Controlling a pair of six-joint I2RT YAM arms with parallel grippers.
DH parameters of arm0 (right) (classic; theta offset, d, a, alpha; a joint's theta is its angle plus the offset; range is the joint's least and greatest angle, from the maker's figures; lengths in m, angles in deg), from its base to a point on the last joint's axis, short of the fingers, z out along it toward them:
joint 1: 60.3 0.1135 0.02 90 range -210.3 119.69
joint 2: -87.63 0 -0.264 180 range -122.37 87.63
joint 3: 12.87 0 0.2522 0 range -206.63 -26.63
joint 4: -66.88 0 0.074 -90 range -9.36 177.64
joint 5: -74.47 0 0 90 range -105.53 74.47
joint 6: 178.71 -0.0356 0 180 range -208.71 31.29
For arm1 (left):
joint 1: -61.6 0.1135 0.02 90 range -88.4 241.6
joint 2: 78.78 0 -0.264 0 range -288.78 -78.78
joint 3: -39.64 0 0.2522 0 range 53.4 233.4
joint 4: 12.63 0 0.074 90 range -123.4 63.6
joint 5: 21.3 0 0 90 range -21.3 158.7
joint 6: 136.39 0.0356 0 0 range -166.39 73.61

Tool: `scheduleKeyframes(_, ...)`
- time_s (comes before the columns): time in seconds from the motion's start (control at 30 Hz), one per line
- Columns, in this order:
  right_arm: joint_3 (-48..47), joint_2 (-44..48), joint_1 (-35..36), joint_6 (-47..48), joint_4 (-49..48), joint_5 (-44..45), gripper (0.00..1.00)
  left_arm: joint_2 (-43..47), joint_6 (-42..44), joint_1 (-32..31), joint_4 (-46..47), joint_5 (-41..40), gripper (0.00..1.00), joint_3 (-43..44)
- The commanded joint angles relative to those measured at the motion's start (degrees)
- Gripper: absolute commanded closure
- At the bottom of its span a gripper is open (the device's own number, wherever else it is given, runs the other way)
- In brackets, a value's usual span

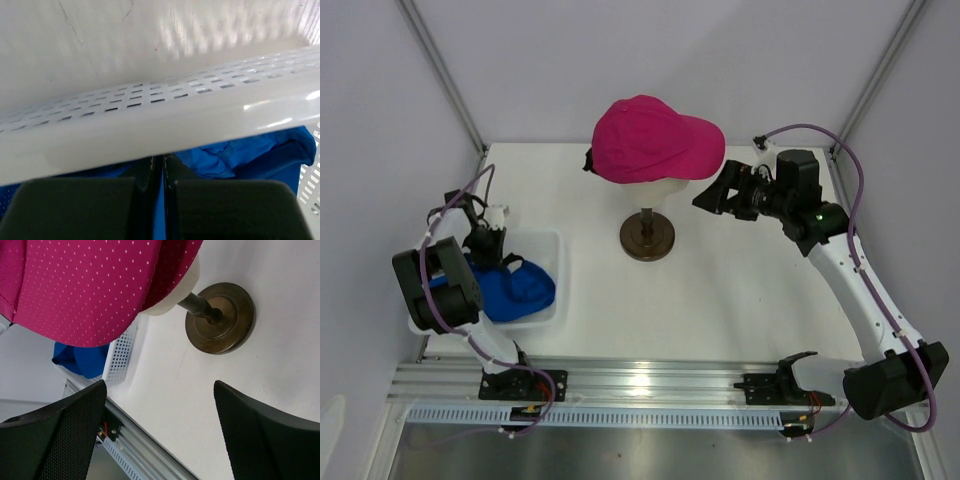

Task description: Stack the hats

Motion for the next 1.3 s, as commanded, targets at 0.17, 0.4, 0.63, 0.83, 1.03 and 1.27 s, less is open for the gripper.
scheduleKeyframes(0.17,-1.24,3.83,0.02,-0.09,0.66,1.17,0.09,14.21,-5.34,-0.70,-0.33,-0.13,0.99,1.46)
scheduleKeyframes(0.4,2.44,11.12,0.28,-1.50,-3.30,0.29,0.09,29.25,-12.63,-0.80,-5.07,0.05,0.99,8.04)
scheduleKeyframes(0.63,13.08,23.60,0.98,-0.89,-8.75,0.73,0.07,42.26,-22.30,-0.97,-3.06,-2.07,0.99,7.71)
scheduleKeyframes(0.83,16.33,29.14,1.25,0.97,-11.11,-1.82,0.07,44.82,-34.25,-1.14,-8.75,2.77,0.99,10.67)
scheduleKeyframes(1.03,21.87,32.75,6.51,3.41,-22.09,-7.36,0.07,46.13,-51.64,-1.06,-18.08,1.02,0.99,12.36)
scheduleKeyframes(1.27,21.79,32.05,24.76,28.71,-23.16,2.21,0.04,60.00,-75.71,-1.23,-17.02,2.60,0.99,7.61)
